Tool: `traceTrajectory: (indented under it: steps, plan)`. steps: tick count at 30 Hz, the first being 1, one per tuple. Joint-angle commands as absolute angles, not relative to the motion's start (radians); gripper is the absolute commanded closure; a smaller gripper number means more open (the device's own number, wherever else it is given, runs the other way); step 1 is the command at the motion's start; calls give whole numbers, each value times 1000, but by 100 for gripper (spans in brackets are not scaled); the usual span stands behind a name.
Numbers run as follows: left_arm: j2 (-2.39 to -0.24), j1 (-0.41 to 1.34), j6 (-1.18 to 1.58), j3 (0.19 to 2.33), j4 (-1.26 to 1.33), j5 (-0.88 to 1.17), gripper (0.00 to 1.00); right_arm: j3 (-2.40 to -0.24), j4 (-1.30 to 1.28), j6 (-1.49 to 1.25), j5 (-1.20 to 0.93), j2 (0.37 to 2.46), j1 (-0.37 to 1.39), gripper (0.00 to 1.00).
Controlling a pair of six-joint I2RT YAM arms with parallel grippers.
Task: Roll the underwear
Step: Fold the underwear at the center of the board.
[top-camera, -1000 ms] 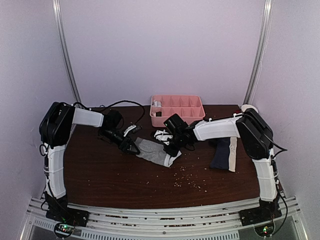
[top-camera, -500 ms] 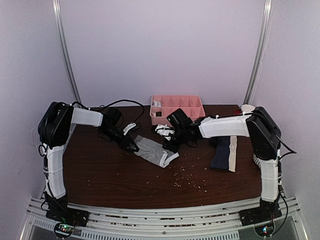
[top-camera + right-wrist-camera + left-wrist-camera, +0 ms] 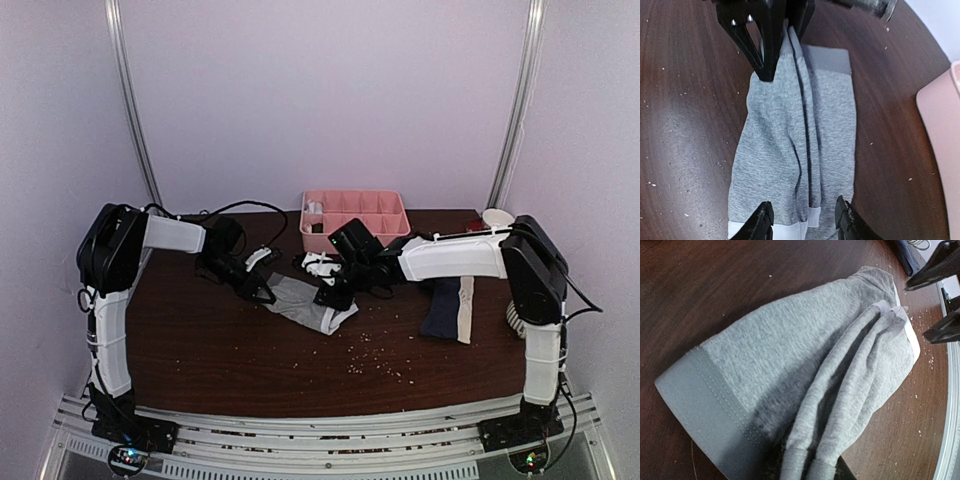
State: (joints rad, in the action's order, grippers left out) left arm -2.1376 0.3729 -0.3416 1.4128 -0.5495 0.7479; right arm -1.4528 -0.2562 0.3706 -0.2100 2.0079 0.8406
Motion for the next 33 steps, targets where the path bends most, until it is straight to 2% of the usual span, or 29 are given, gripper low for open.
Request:
traceTrajectory:
  steps: [1,5,20,23,30,33]
  plan:
    - [-2159,365,-342,1429,-573,764,74,-1499,-324,363,-203,2077,838,54]
    - [-2159,365,-346,1430,-577,762,74,-1531,-346,354,-202,2118,836,52]
    - [-2153,365,-379,1419,-586,759,76,-1627,-420,330,-189,2201,814,51]
    - [-2152,365,-383,1416,-586,758,76,-1664,-470,330,-216,2237,802,60]
    - [-2150,365,-402,1413,-588,753,79,-1689,-497,319,-288,2248,783,93]
    - [-2136,365,-419,1407,-594,757,80,-1683,-502,312,-298,2227,782,98]
